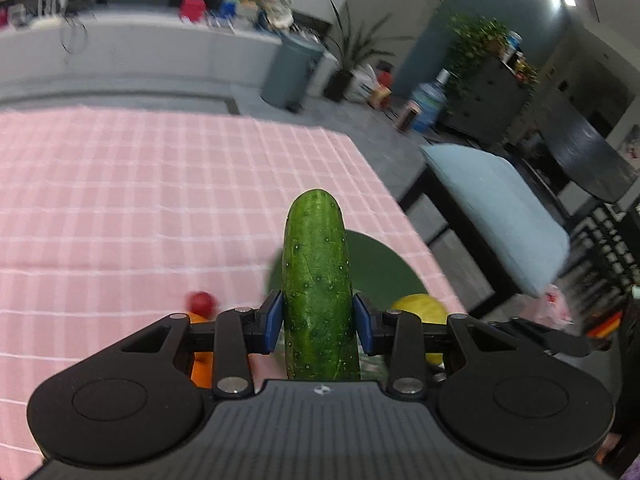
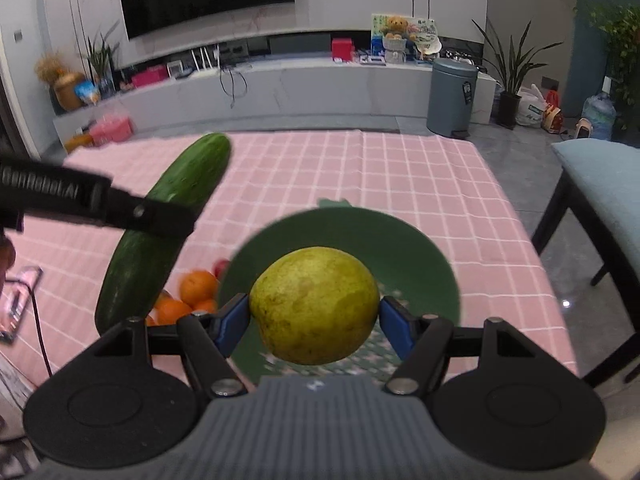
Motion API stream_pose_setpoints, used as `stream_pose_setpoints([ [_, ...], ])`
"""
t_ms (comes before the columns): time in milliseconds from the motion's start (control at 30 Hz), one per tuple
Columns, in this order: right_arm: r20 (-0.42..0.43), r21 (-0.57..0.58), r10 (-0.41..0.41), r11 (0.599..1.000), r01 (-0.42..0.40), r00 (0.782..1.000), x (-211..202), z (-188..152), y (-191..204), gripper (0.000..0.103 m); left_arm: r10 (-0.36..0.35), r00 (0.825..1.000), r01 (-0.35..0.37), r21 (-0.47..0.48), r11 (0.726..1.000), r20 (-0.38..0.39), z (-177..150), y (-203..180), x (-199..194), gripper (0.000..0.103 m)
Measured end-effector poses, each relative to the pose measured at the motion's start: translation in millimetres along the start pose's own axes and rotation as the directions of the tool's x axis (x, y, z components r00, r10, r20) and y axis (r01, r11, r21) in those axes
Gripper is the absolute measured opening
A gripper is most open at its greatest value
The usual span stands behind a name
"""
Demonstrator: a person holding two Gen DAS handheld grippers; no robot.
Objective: Organize fruits
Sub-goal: 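Lift and carry the cucumber with the left tool while the right carries the pear over the colander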
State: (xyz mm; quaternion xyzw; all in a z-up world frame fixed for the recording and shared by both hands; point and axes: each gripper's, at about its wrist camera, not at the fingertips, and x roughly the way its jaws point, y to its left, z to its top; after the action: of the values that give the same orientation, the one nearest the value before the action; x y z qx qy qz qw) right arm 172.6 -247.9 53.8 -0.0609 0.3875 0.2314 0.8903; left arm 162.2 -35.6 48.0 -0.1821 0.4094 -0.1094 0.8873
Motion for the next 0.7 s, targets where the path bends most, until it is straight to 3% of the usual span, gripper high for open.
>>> stream_pose_setpoints([
  [167,-0.055,-0.026,-0.019,1.0,0.017,0.998,13.8,-2.3,-13.4,0.067,-0.016,0.999,0.016,-0.007,1.0,-0.035,6.5,-11.3,33.0,0.042],
  [500,-0.13,-0.075,-0.033,0.997,0.024,0.991,50.6,-2.7,-22.7,0.067,0.058,0.998,-0.057,0.03,0.998,-0.036,2.6,-16.4,72.5,0.042],
  [700,-0.194,-0.163,-0.049,0.986,0.017,0.98,73.1,-5.7,-16.1,0.067,0.088,0.994,-0.085,0.054,0.995,-0.061,-7.0,-10.6,85.5,0.042],
])
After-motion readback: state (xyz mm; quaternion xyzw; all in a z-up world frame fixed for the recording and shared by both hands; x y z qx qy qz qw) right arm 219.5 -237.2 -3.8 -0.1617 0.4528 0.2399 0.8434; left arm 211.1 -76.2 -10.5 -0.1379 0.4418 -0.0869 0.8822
